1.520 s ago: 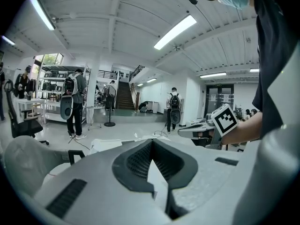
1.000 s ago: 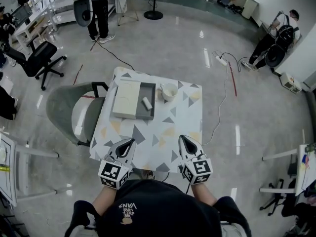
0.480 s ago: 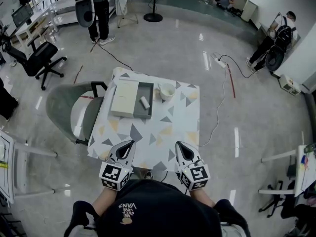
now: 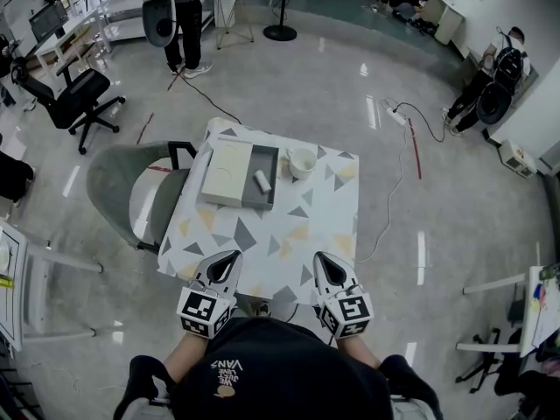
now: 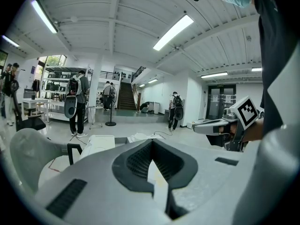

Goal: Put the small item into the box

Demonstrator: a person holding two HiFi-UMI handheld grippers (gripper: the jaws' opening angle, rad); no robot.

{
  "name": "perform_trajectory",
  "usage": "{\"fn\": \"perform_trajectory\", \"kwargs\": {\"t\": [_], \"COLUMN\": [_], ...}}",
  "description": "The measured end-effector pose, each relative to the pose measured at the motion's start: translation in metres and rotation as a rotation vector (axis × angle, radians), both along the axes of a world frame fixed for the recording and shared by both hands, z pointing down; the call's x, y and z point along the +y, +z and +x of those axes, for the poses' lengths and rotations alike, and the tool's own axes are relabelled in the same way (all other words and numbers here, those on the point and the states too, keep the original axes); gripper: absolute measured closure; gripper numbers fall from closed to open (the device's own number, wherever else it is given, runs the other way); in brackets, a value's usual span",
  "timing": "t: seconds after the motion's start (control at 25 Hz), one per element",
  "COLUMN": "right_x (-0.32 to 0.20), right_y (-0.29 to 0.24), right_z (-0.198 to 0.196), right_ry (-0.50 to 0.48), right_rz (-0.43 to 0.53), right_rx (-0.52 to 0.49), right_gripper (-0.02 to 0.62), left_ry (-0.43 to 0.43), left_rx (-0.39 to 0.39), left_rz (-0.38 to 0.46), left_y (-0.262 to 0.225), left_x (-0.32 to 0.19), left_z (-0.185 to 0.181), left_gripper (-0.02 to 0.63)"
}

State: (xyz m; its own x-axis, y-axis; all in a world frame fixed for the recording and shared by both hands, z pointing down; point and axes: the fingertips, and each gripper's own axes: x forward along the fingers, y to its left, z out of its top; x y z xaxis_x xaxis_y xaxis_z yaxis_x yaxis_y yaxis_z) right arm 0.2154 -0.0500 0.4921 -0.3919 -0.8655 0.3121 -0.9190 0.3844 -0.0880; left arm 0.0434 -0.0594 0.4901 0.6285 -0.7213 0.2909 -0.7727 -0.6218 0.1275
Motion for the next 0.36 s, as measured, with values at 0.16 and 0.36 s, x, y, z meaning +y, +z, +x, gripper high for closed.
{"fn": "perform_trajectory", "kwargs": {"t": [0.16,0.36], "right_x": [-0.0022,-0.0078], "right_y": [0.0009,0.0012], "right_z": [-0.0018,-0.0062], "right_ry": [-0.004,-0.011], "right_rz": [0.003,0.008], "right_rx": [0.01,0.018], "right_gripper": [0.595,0.595], "left_ry": [0.009,0.01], "left_rx": [0.001,0.001], "left_rz": [-0.001,-0.005], "left_y": [0.0006,0.0018], "left_x": [0.0004,-0.0028], "left_z": [0.0016,-0.0001], "left_gripper": [0.601,0.601]}}
